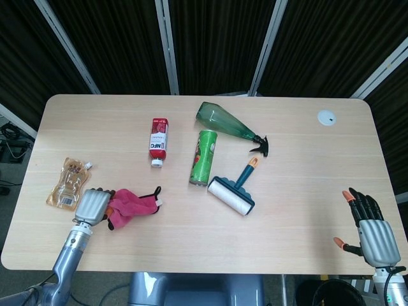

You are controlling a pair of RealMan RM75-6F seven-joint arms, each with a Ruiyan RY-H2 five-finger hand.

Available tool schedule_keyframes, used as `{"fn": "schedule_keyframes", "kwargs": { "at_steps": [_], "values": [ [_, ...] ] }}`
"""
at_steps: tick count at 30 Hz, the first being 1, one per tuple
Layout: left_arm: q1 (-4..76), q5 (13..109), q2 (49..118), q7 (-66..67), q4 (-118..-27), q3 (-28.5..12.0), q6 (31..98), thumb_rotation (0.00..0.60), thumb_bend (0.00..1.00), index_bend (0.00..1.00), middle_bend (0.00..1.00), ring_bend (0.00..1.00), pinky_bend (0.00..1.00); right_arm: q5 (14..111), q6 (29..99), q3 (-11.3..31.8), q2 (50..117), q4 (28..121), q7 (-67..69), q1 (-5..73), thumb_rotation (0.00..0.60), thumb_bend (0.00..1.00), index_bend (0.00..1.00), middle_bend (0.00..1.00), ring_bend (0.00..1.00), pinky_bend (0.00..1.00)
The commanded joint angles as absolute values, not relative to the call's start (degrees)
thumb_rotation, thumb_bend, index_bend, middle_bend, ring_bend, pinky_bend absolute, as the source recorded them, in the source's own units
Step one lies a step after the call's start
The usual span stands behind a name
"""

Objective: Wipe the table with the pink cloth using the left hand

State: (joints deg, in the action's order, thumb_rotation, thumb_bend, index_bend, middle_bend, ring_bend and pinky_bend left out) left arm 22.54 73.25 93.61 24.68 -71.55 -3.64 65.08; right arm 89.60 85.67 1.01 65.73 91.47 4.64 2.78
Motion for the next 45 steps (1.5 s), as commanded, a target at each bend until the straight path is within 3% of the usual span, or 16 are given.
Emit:
{"fn": "schedule_keyframes", "kwargs": {
  "at_steps": [1, 8, 20, 28, 45],
  "values": [
    [22.46, 72.74, 93.12, 24.14, -71.36, -4.09, 65.08, 0.600, 0.62, 0.80, 0.56, 0.47, 0.56, 89.66, 85.72, 1.00, 65.76, 91.50, 4.56, 2.79, 0.600, 0.02, 0.00, 0.00, 0.00, 0.00],
    [23.18, 74.65, 94.36, 24.47, -74.62, -3.17, 65.18, 0.600, 0.62, 0.80, 0.56, 0.47, 0.56, 89.67, 85.73, 1.02, 65.80, 91.53, 4.49, 2.79, 0.600, 0.02, 0.00, 0.00, 0.00, 0.00],
    [23.95, 79.60, 102.96, 26.77, -80.08, 0.91, 65.14, 0.600, 0.62, 0.80, 0.55, 0.47, 0.56, 89.34, 85.88, 1.13, 65.56, 91.35, 5.40, 2.61, 0.600, 0.02, 0.00, 0.00, 0.00, 0.00],
    [24.23, 80.09, 106.00, 28.22, -81.23, 0.65, 65.33, 0.600, 0.61, 0.79, 0.55, 0.46, 0.55, 89.42, 85.96, 1.11, 65.52, 91.39, 5.50, 2.55, 0.600, 0.02, 0.00, 0.00, 0.00, 0.00],
    [23.01, 74.43, 98.51, 29.05, -75.17, -2.90, 66.02, 0.600, 0.61, 0.79, 0.55, 0.46, 0.55, 89.52, 85.91, 1.07, 65.49, 91.46, 5.17, 2.53, 0.600, 0.02, 0.00, 0.00, 0.00, 0.00]
  ]
}}
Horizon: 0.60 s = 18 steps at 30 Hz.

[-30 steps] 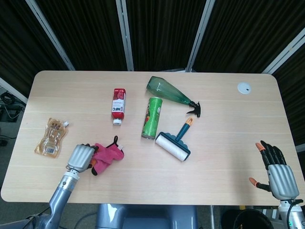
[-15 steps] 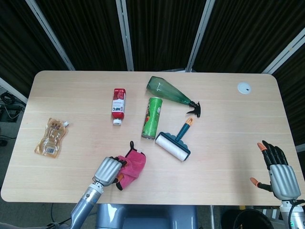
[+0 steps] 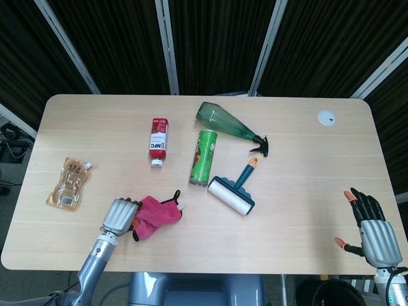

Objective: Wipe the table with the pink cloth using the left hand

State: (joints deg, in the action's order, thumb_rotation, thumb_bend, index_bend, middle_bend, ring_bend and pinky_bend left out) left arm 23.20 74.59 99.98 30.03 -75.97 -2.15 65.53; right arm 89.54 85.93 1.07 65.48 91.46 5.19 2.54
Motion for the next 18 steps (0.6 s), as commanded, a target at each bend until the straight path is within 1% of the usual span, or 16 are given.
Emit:
{"fn": "schedule_keyframes", "kwargs": {
  "at_steps": [1, 8, 12, 18],
  "values": [
    [22.94, 74.31, 97.78, 28.54, -75.03, -3.24, 66.25, 0.600, 0.61, 0.79, 0.55, 0.46, 0.55, 89.48, 85.88, 1.07, 65.49, 91.47, 5.16, 2.53, 0.600, 0.02, 0.00, 0.00, 0.00, 0.00],
    [22.30, 73.16, 92.46, 24.26, -76.10, -7.01, 69.43, 0.600, 0.61, 0.79, 0.55, 0.46, 0.55, 89.61, 85.85, 1.08, 65.62, 91.47, 4.79, 2.62, 0.600, 0.02, 0.00, 0.00, 0.00, 0.00],
    [22.50, 72.10, 90.05, 22.95, -77.06, -8.67, 69.61, 0.600, 0.61, 0.79, 0.54, 0.46, 0.55, 89.60, 85.83, 1.08, 65.67, 91.49, 4.61, 2.62, 0.600, 0.02, 0.00, 0.00, 0.00, 0.00],
    [22.84, 72.48, 88.25, 22.09, -78.45, -9.13, 69.98, 0.600, 0.60, 0.76, 0.52, 0.45, 0.54, 89.51, 85.75, 1.12, 65.74, 91.46, 4.37, 2.65, 0.600, 0.01, 0.00, 0.00, 0.00, 0.00]
  ]
}}
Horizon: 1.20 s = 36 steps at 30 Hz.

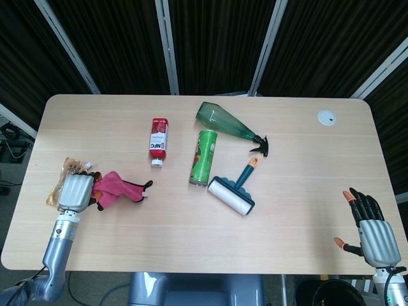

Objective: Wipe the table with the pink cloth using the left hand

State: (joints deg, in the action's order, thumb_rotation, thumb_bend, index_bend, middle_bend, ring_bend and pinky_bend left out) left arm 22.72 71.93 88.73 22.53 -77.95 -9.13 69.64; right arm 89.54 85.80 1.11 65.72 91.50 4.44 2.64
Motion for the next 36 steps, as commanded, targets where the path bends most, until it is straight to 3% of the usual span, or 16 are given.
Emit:
{"fn": "schedule_keyframes", "kwargs": {
  "at_steps": [1, 5, 7, 9, 12, 14, 18, 27, 36],
  "values": [
    [22.85, 72.69, 88.14, 21.93, -78.57, -9.04, 70.11, 0.600, 0.60, 0.75, 0.52, 0.45, 0.54, 89.50, 85.75, 1.12, 65.75, 91.45, 4.35, 2.66, 0.600, 0.02, 0.00, 0.00, 0.00, 0.00],
    [22.85, 72.98, 88.05, 21.81, -78.62, -8.55, 70.24, 0.600, 0.54, 0.67, 0.42, 0.37, 0.51, 89.46, 85.73, 1.13, 65.73, 91.45, 4.35, 2.65, 0.600, 0.02, 0.00, 0.00, 0.00, 0.00],
    [22.84, 72.67, 87.91, 21.75, -78.77, -8.21, 69.69, 0.600, 0.47, 0.60, 0.33, 0.28, 0.43, 89.46, 85.75, 1.13, 65.74, 91.42, 4.37, 2.64, 0.600, 0.02, 0.00, 0.00, 0.00, 0.00],
    [22.86, 72.08, 87.52, 21.99, -79.29, -7.66, 68.64, 0.600, 0.32, 0.48, 0.15, 0.11, 0.26, 89.45, 85.74, 1.12, 65.73, 91.46, 4.36, 2.64, 0.600, 0.02, 0.00, 0.00, 0.00, 0.00],
    [22.83, 71.67, 87.16, 22.31, -80.08, -7.22, 68.10, 0.600, 0.15, 0.29, 0.01, 0.00, 0.16, 89.49, 85.74, 1.12, 65.72, 91.45, 4.38, 2.66, 0.600, 0.02, 0.00, 0.00, 0.00, 0.00],
    [22.80, 71.81, 87.02, 22.49, -80.41, -7.07, 68.33, 0.600, 0.08, 0.21, 0.00, 0.00, 0.10, 89.46, 85.68, 1.10, 65.71, 91.45, 4.41, 2.66, 0.600, 0.02, 0.00, 0.00, 0.00, 0.00],
    [22.58, 71.65, 86.27, 22.59, -81.69, -7.08, 68.88, 0.600, 0.03, 0.14, 0.00, 0.00, 0.04, 89.52, 85.71, 1.08, 65.63, 91.44, 4.48, 2.65, 0.600, 0.02, 0.00, 0.00, 0.00, 0.00],
    [19.58, 73.20, 80.82, 18.45, -88.20, -6.18, 72.69, 0.600, 0.00, 0.12, 0.00, 0.00, 0.01, 89.52, 85.68, 1.01, 65.54, 91.50, 4.56, 2.61, 0.600, 0.02, 0.00, 0.00, 0.00, 0.00],
    [13.32, 77.96, 71.80, 13.87, -94.38, -3.03, 80.61, 0.600, 0.00, 0.08, 0.00, 0.00, 0.00, 89.74, 85.68, 0.92, 65.51, 91.63, 3.89, 2.64, 0.600, 0.02, 0.00, 0.00, 0.00, 0.00]
  ]
}}
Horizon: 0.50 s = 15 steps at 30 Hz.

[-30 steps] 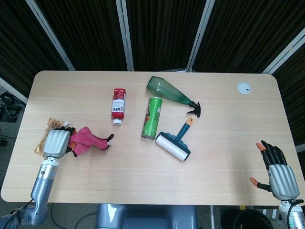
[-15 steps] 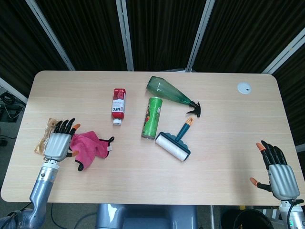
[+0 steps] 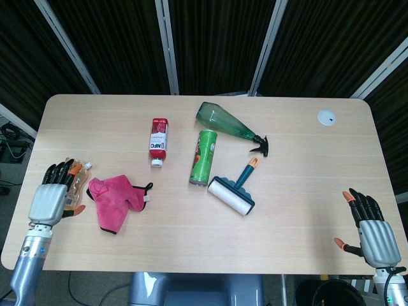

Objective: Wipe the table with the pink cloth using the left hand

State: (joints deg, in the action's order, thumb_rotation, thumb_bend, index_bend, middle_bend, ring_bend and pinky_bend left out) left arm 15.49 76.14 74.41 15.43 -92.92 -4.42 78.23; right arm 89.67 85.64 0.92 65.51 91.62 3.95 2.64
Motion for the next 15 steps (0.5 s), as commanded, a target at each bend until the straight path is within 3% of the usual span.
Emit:
{"fn": "schedule_keyframes", "kwargs": {
  "at_steps": [1, 8, 15],
  "values": [
    [12.67, 78.53, 70.99, 13.58, -94.59, -2.58, 81.35, 0.600, 0.00, 0.07, 0.00, 0.00, 0.00, 89.79, 85.70, 0.90, 65.52, 91.62, 3.84, 2.64, 0.600, 0.02, 0.00, 0.00, 0.00, 0.00],
    [7.66, 82.76, 67.90, 10.67, -94.70, 0.52, 87.35, 0.600, 0.00, 0.00, 0.00, 0.00, 0.00, 90.53, 86.45, 0.99, 65.80, 91.16, 4.68, 2.64, 0.600, 0.00, 0.00, 0.00, 0.00, 0.00],
    [3.36, 85.47, 65.91, 8.73, -93.44, 3.61, 90.65, 0.600, 0.00, 0.00, 0.00, 0.00, 0.00, 91.00, 86.40, 0.78, 65.90, 90.99, 4.05, 2.74, 0.600, 0.00, 0.00, 0.00, 0.00, 0.00]
  ]
}}
